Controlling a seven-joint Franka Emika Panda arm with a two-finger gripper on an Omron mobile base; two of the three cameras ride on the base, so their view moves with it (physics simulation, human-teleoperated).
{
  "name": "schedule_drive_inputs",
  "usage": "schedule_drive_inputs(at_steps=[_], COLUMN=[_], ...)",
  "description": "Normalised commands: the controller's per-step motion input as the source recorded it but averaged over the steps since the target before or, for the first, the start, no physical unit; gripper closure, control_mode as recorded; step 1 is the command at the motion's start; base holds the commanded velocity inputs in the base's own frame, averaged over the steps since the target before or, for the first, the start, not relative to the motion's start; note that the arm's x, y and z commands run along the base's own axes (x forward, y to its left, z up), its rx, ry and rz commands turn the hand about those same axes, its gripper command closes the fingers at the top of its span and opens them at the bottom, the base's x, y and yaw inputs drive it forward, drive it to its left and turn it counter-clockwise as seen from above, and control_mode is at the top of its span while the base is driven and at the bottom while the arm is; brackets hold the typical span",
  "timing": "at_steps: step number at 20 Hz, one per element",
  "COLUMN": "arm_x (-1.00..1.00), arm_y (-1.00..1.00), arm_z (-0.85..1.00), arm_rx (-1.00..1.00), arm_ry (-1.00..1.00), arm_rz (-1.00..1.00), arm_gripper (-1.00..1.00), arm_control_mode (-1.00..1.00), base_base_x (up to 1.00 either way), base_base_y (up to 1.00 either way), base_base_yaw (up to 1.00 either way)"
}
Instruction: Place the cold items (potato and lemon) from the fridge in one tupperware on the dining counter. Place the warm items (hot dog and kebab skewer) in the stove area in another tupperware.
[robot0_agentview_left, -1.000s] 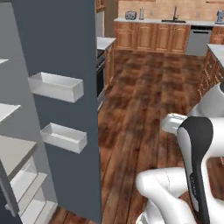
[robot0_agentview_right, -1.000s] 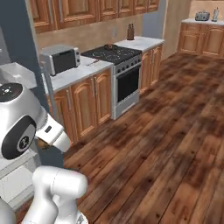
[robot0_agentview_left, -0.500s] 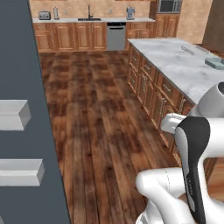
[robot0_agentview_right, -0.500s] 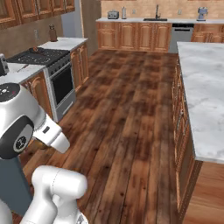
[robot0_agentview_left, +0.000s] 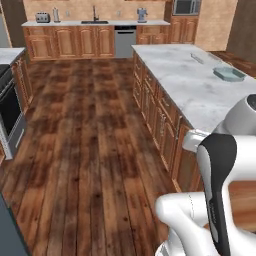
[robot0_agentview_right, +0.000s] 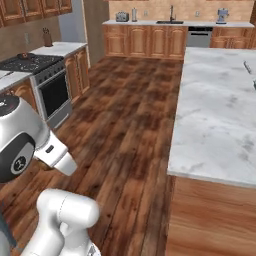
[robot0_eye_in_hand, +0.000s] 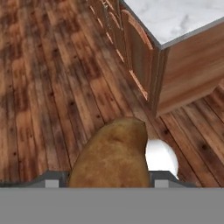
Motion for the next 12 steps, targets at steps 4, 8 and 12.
schedule_drive_inputs(at_steps=[4,8,12], arm_x=[0.0,0.0,0.0], arm_y=[0.0,0.0,0.0], arm_z=[0.0,0.0,0.0], arm_rx=[0.0,0.0,0.0], arm_ry=[0.0,0.0,0.0], arm_rz=[0.0,0.0,0.0], arm_gripper=[1.0,1.0,1.0], arm_control_mode=[1.0,1.0,1.0], base_base_x=[-0.01,-0.04,0.0], base_base_y=[-1.0,-1.0,-1.0], base_base_yaw=[0.0,0.0,0.0])
